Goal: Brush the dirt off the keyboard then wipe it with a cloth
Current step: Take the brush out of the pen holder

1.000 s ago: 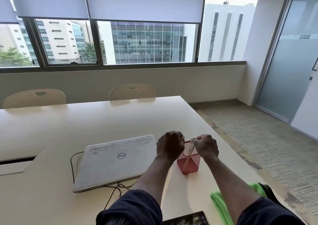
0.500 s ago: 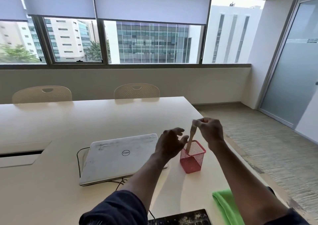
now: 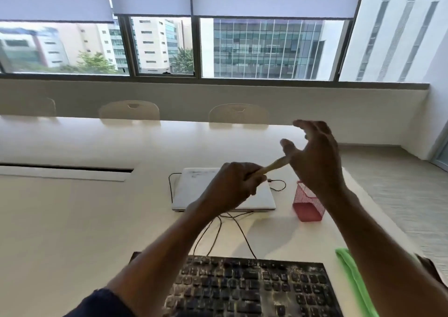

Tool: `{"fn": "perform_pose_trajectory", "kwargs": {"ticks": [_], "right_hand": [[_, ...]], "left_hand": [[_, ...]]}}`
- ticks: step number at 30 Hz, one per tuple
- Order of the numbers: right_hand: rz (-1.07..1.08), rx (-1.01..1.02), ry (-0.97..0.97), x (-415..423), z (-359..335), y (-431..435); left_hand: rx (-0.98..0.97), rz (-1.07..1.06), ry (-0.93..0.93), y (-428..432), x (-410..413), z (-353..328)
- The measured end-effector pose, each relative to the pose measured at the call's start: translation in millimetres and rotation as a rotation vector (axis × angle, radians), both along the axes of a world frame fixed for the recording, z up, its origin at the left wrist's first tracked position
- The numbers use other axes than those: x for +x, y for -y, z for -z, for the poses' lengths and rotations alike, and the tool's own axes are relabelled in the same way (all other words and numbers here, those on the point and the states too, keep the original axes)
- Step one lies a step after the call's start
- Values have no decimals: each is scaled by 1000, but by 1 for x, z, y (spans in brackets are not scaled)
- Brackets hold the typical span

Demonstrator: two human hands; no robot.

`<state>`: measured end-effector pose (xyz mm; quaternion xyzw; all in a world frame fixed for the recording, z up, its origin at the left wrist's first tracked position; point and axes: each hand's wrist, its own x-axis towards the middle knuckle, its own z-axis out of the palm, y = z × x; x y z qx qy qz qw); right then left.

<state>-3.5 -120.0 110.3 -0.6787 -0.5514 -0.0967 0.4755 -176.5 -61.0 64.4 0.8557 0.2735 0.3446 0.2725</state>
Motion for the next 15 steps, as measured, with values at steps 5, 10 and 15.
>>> {"fn": "perform_pose_trajectory", "kwargs": {"ticks": [5, 10, 15], "right_hand": [[-543, -254, 514, -60, 26, 19], [-774, -358, 447, -111, 52, 23], [-852, -415, 492, -146, 75, 25]], "left_hand": [[-9, -155, -132, 28, -68, 7], [-207, -282, -152, 60, -124, 26], [-372, -177, -155, 85, -176, 43]]}}
